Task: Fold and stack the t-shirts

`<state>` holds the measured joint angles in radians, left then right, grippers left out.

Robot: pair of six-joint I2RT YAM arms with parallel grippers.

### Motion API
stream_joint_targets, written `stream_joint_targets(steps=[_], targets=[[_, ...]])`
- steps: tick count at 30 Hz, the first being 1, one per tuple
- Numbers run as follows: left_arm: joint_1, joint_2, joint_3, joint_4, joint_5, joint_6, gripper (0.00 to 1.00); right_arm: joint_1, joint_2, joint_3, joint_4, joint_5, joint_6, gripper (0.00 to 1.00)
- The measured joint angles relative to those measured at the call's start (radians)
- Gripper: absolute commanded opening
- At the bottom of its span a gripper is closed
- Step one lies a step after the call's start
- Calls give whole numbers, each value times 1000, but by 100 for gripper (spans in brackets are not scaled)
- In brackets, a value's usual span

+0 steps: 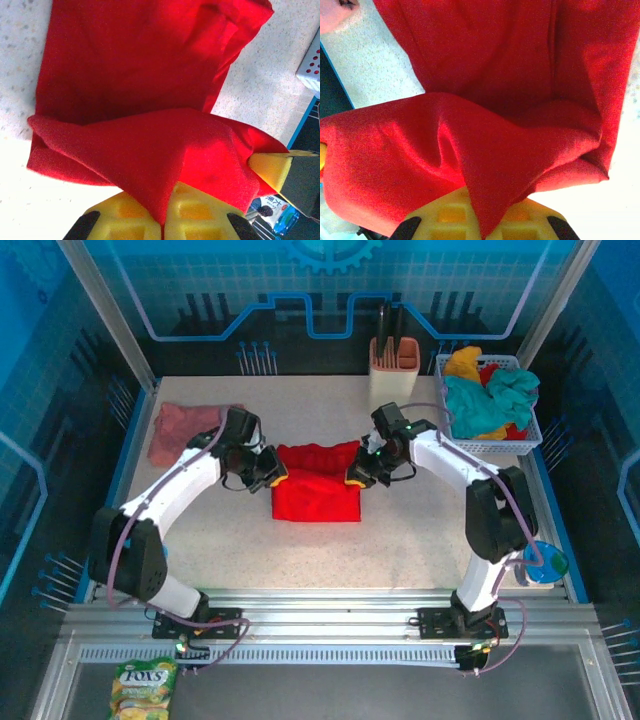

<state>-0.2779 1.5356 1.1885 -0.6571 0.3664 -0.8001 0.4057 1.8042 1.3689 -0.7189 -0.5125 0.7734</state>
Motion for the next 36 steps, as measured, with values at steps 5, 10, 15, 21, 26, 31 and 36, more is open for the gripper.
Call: stream_joint_targets(steps=[5,10,15,21,26,31,36], targets=[[19,95,53,24,17,24,0,-17,55,59,0,-24,-8,0],[42,178,125,37,35,45,0,-37,100,127,-8,-47,-8,0],[63,257,187,55,59,50,1,-60,169,191,-8,-60,-8,2],[108,366,239,92,92,63,65,-87,285,270,5,-93,5,64],[184,478,339,128,133,72,71,-137,355,334,75,-117,40,100],[224,452,373,139,143,114,71,-151,309,288,155,-113,53,100],[200,306,246,207,163,152,71,-123,178,143,237,-119,56,100]])
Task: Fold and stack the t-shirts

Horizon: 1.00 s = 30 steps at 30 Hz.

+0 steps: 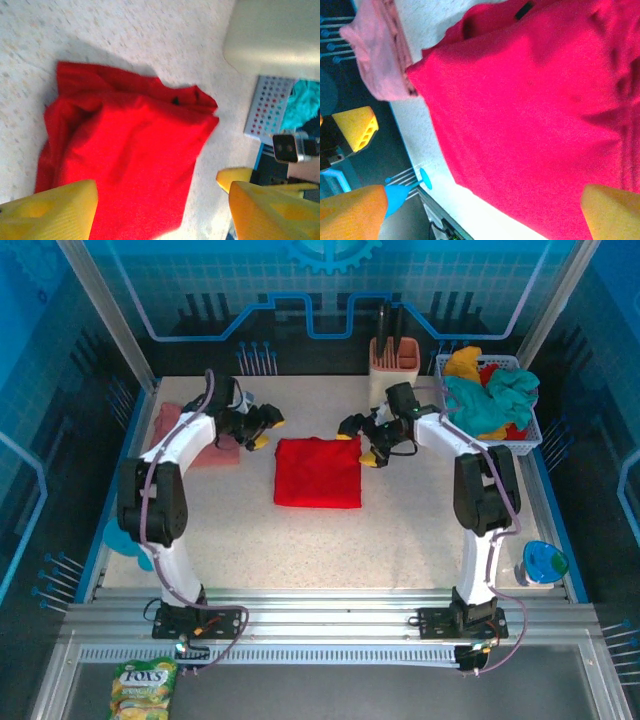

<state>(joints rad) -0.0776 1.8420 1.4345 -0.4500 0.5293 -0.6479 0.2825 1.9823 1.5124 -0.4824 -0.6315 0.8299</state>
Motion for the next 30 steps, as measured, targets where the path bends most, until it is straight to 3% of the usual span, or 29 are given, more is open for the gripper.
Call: stream_joint_targets(steps=[6,9,16,21,24,26,30], targets=[[-101,-60,-166,157,26,-2,70,74,-21,-66,156,-28,36,100],[-133,15,-171,248,51,-16,69,96,29,-76,255,-51,68,100],[-114,205,-163,347,79,-51,66,83,126,-169,466,-88,150,100],[-85,183,-147,327,81,-48,69,77,123,-177,535,-108,177,100],[-66,121,-129,230,69,3,72,76,100,-177,529,-114,177,100],[-56,78,-76,140,51,60,79,73,56,-177,494,-118,156,100],[-55,-3,-23,46,-1,156,81,58,-40,-151,383,-121,79,100]])
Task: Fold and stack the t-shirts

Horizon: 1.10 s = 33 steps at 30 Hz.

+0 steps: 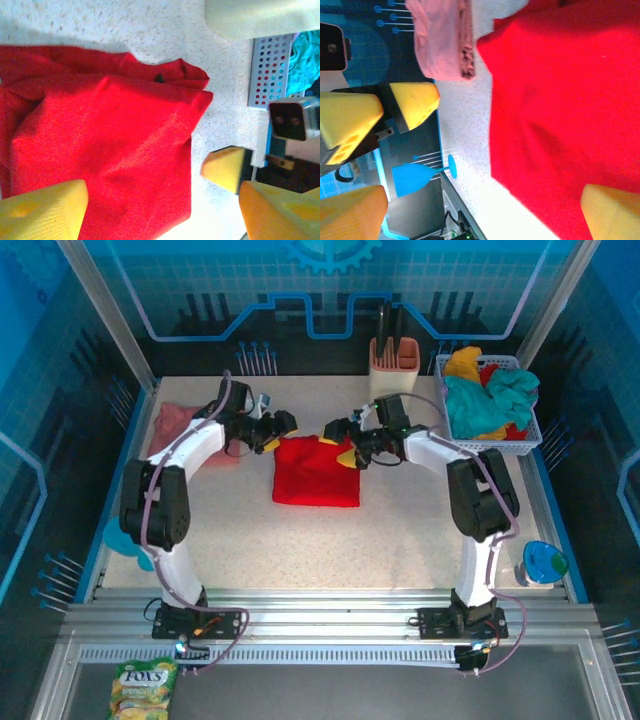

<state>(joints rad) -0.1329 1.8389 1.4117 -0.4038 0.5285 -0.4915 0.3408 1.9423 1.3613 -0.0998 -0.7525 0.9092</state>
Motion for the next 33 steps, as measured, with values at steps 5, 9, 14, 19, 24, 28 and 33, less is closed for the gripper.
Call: stream_joint_targets(steps=[5,9,14,19,24,28,33], targets=[[-1,-11,-1,-122,-109,95,79,-34,-117,8,-159,6,-130,100],[-1,31,-1,-177,-156,145,77,-60,-179,-21,-279,44,-234,100],[-1,102,-6,-196,-169,177,76,-83,-259,-111,-389,101,-325,100],[-1,161,-5,-194,-167,185,75,-112,-331,-238,-396,121,-338,100],[0,210,-5,-185,-145,180,73,-120,-369,-306,-400,135,-338,100],[2,211,-5,-180,-132,175,70,-130,-389,-317,-398,146,-337,100],[5,217,-5,-171,-114,150,68,-141,-405,-324,-399,148,-338,100]])
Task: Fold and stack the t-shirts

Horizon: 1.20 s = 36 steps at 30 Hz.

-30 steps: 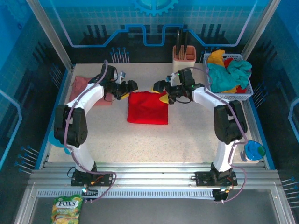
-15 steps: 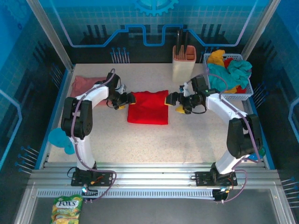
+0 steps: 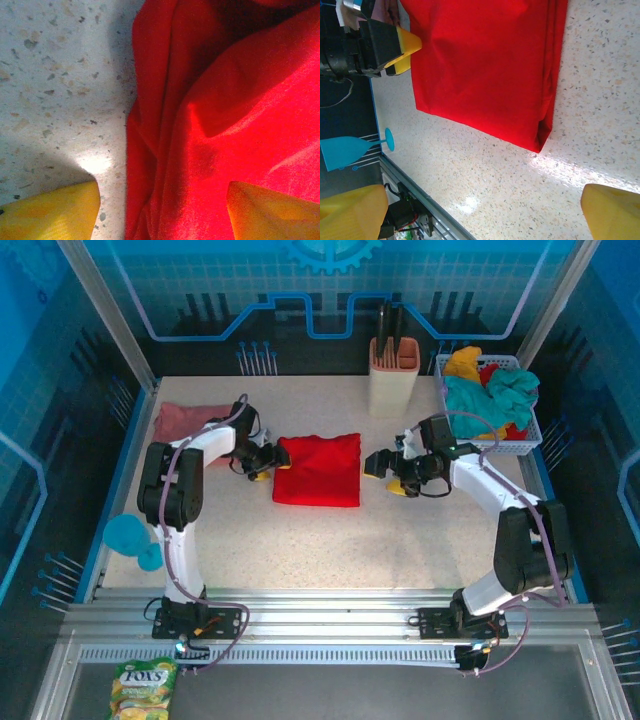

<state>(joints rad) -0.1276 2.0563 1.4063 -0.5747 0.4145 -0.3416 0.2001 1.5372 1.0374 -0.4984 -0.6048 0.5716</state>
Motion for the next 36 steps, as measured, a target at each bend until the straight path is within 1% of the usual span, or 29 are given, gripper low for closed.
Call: stream_joint_targets(steps=[6,8,14,17,21,25,27,30,35,36], targets=[[0,7,1,19,42,-19,66,-5,0,0,-4,0,0,100],[-8,16,2,39,80,-19,66,-5,-2,0,-9,0,-1,100],[-27,36,31,29,74,-18,65,-10,-10,-6,-11,-1,-2,100],[-27,38,32,29,73,-18,62,-14,-13,-11,-11,-1,-2,100],[-26,51,43,20,72,-18,53,-23,-15,-12,-18,-1,-6,100],[-20,71,68,-12,73,-16,41,-39,-31,-24,-22,-2,-15,100],[-18,83,81,-26,74,-14,31,-52,-38,-32,-26,-2,-16,100],[-18,103,99,-35,80,-16,22,-71,-49,-45,-29,-5,-16,100],[-41,122,126,-19,96,-18,0,-99,-69,-56,-37,-6,-27,100],[-47,122,130,-19,91,-16,0,-105,-74,-59,-40,-6,-28,100]])
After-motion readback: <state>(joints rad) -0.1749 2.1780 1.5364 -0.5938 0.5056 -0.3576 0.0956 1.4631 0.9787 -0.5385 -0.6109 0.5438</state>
